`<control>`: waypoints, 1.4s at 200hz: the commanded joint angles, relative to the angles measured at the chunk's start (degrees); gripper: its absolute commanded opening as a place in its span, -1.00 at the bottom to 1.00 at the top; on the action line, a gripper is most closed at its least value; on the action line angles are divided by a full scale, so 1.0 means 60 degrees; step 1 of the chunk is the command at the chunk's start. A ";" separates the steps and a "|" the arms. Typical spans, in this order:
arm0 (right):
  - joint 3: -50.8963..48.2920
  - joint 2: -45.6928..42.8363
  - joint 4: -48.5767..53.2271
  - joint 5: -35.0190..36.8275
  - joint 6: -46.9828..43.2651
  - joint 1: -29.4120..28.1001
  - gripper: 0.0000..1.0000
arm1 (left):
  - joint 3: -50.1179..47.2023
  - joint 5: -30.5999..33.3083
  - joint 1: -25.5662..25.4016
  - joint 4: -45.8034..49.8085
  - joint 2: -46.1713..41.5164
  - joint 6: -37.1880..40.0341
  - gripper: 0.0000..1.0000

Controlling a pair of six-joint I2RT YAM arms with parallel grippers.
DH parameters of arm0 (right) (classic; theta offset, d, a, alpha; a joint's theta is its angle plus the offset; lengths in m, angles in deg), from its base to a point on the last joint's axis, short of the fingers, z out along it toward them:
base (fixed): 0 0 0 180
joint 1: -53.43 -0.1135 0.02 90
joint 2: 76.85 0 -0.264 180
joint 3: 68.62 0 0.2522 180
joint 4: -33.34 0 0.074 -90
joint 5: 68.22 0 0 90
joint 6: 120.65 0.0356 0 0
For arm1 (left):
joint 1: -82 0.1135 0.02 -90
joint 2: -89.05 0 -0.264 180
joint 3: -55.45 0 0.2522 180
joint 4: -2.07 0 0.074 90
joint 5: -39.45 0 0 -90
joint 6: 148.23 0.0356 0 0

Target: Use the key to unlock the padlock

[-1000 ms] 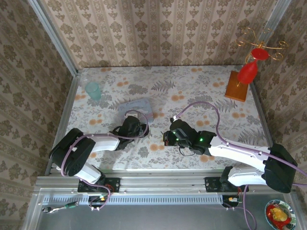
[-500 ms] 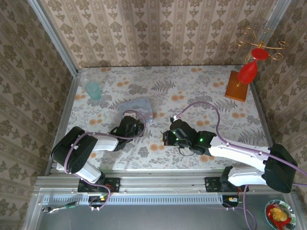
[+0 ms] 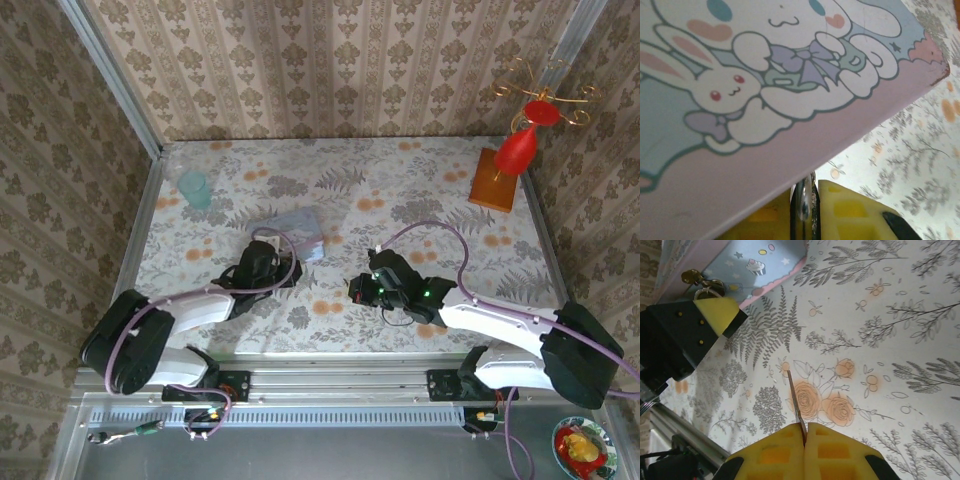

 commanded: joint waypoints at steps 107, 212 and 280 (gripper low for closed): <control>-0.1075 0.1442 -0.4166 -0.2083 -0.0086 -0.0182 -1.00 | -0.0003 -0.2389 -0.0027 -0.0152 -0.1009 -0.2120 -0.91; -0.0795 0.1580 -0.4009 -0.1950 0.0170 -0.0263 -1.00 | -0.0571 -0.2510 0.0272 -0.0802 -0.1086 -0.2348 -0.93; -0.0828 0.1580 -0.4100 -0.1329 0.0293 -0.0496 -1.00 | -0.0999 -0.2884 0.0324 -0.1781 -0.0818 -0.2995 -0.96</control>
